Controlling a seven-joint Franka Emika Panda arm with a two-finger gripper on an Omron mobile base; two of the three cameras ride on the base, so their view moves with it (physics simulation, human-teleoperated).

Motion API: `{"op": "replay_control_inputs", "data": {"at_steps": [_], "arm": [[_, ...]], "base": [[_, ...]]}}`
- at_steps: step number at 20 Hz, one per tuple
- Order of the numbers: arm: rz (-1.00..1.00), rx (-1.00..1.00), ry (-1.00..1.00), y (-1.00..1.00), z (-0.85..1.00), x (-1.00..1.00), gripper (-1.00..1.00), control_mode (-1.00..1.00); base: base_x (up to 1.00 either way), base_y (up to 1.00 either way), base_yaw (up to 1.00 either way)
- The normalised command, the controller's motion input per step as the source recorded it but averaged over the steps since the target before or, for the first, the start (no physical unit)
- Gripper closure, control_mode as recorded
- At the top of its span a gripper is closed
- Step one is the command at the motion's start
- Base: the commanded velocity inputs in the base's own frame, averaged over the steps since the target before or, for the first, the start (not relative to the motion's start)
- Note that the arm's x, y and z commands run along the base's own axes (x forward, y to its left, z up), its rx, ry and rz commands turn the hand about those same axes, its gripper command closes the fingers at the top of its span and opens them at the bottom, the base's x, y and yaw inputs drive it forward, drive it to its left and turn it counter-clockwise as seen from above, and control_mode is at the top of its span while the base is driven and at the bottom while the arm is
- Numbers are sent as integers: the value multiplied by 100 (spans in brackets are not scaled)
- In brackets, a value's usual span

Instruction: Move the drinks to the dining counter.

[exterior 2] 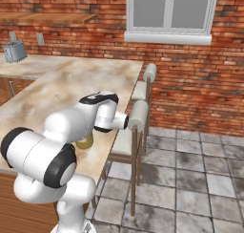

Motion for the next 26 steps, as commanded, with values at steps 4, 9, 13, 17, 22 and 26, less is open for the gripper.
{"op": "replay_control_inputs", "data": {"at_steps": [4,9,13,17,22,26], "arm": [[0,0,0,-1,12,0,-100,-100],[0,0,0,-12,21,0,-100,-100],[0,0,-2,-4,36,-8,-100,-100],[0,0,-17,0,47,-52,-100,-100],[1,0,-34,-3,61,-83,-100,-100],[0,0,-33,-16,69,-94,-100,-100]], "base": [[0,0,0],[0,0,0],[0,0,0],[0,0,0],[0,0,0],[0,0,0]]}}
